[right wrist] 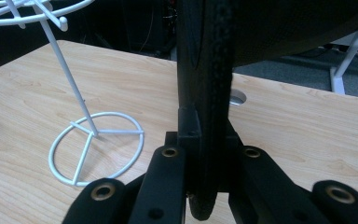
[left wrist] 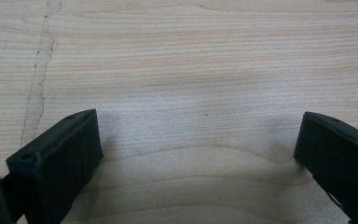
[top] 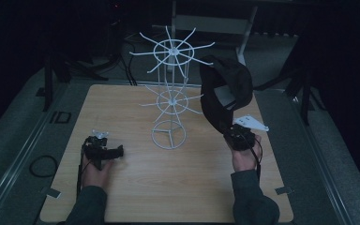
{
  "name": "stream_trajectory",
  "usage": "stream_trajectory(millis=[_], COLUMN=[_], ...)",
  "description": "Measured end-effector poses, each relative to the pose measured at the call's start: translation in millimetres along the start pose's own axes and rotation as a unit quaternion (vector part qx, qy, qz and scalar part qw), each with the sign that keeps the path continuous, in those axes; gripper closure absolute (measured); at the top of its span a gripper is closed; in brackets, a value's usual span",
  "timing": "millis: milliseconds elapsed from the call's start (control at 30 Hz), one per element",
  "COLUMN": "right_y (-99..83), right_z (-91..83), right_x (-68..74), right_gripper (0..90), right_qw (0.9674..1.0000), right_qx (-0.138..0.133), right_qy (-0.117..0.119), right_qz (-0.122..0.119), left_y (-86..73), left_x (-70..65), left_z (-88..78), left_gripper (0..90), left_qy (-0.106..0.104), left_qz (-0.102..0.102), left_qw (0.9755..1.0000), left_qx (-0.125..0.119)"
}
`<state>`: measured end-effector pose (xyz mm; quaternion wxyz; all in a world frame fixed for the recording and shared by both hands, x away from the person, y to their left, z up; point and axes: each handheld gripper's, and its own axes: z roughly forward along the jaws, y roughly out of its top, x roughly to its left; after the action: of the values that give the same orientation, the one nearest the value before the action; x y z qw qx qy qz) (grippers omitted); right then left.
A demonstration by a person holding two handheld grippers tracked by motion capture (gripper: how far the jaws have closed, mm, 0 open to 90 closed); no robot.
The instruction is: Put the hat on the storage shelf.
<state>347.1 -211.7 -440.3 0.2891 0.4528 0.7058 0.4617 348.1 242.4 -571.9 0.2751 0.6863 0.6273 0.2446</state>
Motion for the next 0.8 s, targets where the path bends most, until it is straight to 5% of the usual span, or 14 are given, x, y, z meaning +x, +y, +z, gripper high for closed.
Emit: stream_trajectory(millis=[800], right_y=[8.1], right_z=[-3.9], right_x=[-2.4], right_gripper=[86.5], right_qw=[0.9999], right_qx=[-0.010], right_qy=[-0.005], right_qz=[-0.001], left_y=[0.1], left_x=[0.0], left_z=[-0.1], left_gripper=[0.8], left_qy=[0.000], left_qz=[0.000], left_qw=[1.0000], left_qx=[0.001])
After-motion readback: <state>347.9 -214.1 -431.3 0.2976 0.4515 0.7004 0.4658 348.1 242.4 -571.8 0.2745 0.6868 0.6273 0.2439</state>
